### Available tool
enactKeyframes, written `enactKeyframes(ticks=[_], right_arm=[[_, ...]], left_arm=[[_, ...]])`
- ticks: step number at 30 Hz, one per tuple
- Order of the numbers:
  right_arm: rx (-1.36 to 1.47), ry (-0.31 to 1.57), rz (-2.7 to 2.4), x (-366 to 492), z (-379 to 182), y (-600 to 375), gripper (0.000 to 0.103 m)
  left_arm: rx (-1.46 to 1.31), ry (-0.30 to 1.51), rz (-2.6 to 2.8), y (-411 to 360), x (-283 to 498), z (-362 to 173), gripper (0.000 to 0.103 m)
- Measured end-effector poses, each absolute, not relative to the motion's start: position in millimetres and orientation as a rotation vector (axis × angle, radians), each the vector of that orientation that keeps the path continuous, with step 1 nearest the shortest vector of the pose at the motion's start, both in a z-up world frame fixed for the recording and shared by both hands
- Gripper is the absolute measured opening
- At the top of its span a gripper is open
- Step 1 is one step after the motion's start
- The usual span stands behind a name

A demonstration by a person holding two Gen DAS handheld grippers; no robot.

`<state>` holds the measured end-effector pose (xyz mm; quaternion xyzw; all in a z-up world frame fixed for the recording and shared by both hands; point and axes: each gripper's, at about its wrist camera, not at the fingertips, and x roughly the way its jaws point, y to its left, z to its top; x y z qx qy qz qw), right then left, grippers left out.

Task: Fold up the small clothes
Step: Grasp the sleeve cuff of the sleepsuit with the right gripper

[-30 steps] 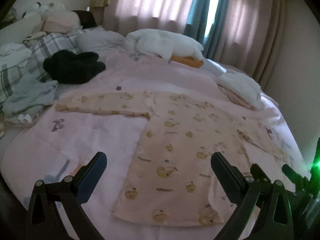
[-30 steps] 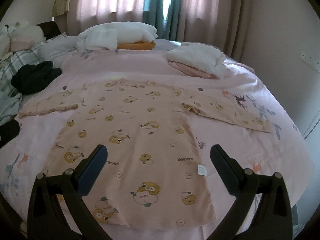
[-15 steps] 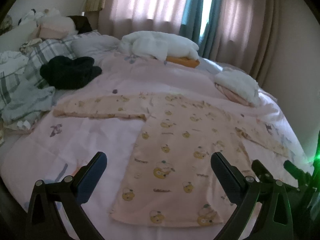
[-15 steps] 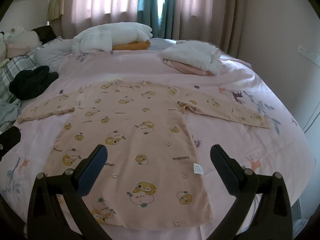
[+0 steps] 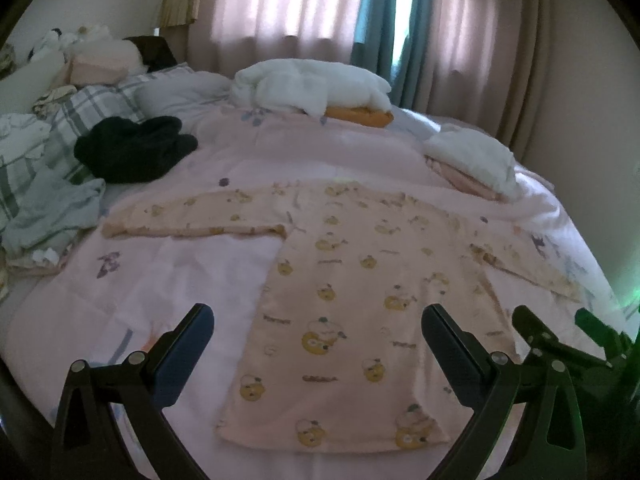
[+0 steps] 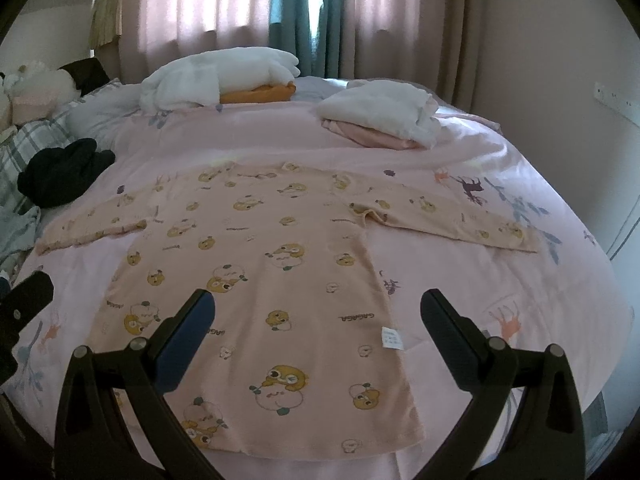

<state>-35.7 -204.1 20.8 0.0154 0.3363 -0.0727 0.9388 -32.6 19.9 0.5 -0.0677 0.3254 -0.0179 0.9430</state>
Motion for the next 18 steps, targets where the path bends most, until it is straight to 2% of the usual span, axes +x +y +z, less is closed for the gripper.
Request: enactKeyframes(ticks=[11,18], right_arm=[[0.157,0.699,-0.064,-35,25,-224,0.103],[0.362,0.728,0.017,-26,38,-292,0.103]], left_arm=[[-0.117,0.675,-0.04,11,-26,-6,0.103],[-0.095,0.695,-0.05,-1,-19,-13,0.103]])
